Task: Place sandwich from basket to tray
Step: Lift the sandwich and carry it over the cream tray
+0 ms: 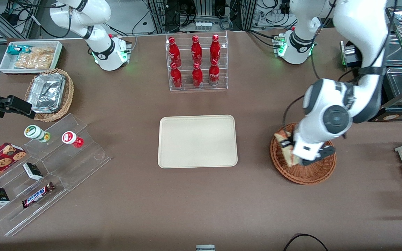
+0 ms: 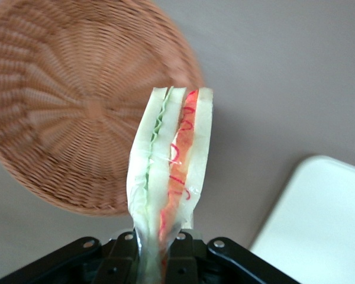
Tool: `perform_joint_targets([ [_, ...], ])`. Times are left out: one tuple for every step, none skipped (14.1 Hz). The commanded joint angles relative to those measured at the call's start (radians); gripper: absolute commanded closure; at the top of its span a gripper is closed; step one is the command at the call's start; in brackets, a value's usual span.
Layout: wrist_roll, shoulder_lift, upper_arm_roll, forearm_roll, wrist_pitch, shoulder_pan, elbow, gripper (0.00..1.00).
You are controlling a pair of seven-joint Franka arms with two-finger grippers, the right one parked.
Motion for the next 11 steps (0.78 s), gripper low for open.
perform_joint_targets([
  [-0.019,0.157,0.008,-0.001,-0.065,-0.101,0.207,0.89],
  [-0.023,0.179,0.008,-0.002,-0.059,-0.144,0.222,0.89],
  [-0.04,0.197,0.008,-0.002,-0.05,-0.176,0.236,0.89],
  [-0.052,0.22,0.008,-0.002,-0.039,-0.204,0.257,0.89],
  [-0.055,0.239,0.008,-0.004,-0.027,-0.234,0.276,0.89],
  [-0.057,0.257,0.008,-0.004,-0.009,-0.268,0.291,0.89],
  [-0.066,0.269,0.008,-0.004,0.016,-0.302,0.293,0.89],
  [-0.091,0.285,0.008,0.001,0.051,-0.343,0.291,0.89],
  [-0.107,0.3,0.01,0.004,0.095,-0.376,0.291,0.89],
  [-0.13,0.315,0.01,0.005,0.149,-0.402,0.291,0.89],
  [-0.147,0.331,0.01,0.009,0.186,-0.423,0.293,0.89],
])
